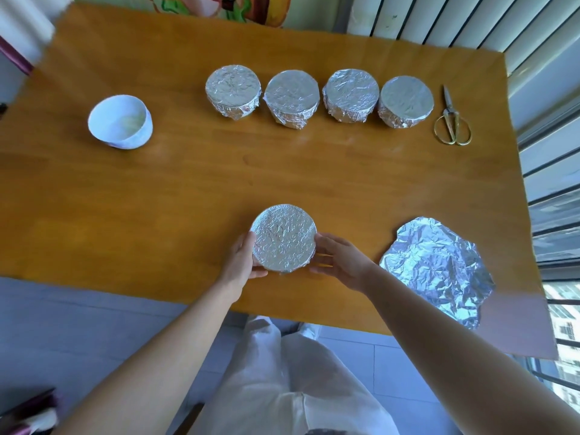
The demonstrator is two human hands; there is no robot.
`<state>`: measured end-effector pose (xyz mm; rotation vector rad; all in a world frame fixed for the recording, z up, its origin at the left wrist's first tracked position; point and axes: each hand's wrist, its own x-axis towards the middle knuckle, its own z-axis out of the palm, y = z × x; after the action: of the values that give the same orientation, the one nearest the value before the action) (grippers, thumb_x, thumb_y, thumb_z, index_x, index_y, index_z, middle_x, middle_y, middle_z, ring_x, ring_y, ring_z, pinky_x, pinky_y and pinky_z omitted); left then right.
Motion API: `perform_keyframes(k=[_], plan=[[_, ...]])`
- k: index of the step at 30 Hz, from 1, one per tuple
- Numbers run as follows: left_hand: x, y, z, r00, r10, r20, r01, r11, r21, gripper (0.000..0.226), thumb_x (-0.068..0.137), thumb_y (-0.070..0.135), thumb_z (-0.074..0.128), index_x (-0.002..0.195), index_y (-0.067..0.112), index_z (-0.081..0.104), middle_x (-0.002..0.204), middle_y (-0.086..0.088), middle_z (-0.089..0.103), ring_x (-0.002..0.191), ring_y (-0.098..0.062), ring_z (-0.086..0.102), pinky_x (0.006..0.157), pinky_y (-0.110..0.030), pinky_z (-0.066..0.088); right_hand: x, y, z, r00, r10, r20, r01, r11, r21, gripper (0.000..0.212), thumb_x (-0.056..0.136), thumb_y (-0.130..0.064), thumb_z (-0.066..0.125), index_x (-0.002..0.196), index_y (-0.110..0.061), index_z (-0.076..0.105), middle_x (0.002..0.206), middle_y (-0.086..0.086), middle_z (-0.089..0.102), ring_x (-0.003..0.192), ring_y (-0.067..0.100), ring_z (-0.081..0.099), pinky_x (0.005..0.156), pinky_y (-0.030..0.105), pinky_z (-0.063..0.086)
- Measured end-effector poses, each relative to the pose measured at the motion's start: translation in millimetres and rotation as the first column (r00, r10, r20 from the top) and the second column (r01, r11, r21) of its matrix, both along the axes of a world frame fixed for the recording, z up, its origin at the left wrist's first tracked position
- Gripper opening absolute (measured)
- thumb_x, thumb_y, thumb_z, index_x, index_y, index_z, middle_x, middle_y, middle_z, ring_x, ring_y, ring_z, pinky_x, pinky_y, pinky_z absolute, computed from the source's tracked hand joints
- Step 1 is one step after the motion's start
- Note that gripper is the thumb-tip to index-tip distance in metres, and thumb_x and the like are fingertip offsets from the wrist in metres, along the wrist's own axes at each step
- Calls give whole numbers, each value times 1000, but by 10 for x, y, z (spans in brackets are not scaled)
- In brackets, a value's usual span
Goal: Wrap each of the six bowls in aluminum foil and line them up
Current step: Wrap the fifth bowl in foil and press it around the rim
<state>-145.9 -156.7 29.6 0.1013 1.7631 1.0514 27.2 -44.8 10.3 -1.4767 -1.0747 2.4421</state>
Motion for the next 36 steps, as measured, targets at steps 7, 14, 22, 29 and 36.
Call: perform_keyframes(k=[7,14,22,29,36], plan=[[-74,-75,-40,941,209,267,-225,974,31,20,101,34,52,113,18,56,110,-9,62,97,-27,63,82,-42,55,-54,-11,8,997,-65,-32,63,997,-37,18,102,-21,48,102,-11,63,91,9,66,82,24,64,90,38,53],[-200,-87,-94,916,400,12,-400,915,48,16,99,18,57,110,8,60,96,-7,62,77,-17,60,70,-31,55,-384,2,10,988,-152,28,152,988,-5,15,103,-20,46,103,-14,60,93,10,65,79,24,63,89,38,53],[-889,-24,-84,905,417,-84,-404,905,136,11,94,-1,62,104,0,67,84,-10,67,62,-13,63,59,-22,57,-1203,-28,17,969,-242,56,241,970,18,26,101,-18,49,127,-16,55,100,12,68,72,22,70,81,38,58],[-1685,60,-115,933,246,-263,-215,966,141,21,97,4,59,116,1,68,93,-10,70,62,-5,68,70,-28,60,-1915,-82,27,947,-315,61,315,949,21,20,102,-16,46,121,-16,54,96,12,67,72,22,69,83,39,56],[-1889,89,108,948,84,-306,-42,989,142,41,103,16,47,143,7,49,143,-4,55,129,-19,55,113,-37,40,-2260,-214,174,918,-368,147,260,838,479,57,101,-29,46,155,-30,26,154,-10,33,138,6,34,116,30,27]])
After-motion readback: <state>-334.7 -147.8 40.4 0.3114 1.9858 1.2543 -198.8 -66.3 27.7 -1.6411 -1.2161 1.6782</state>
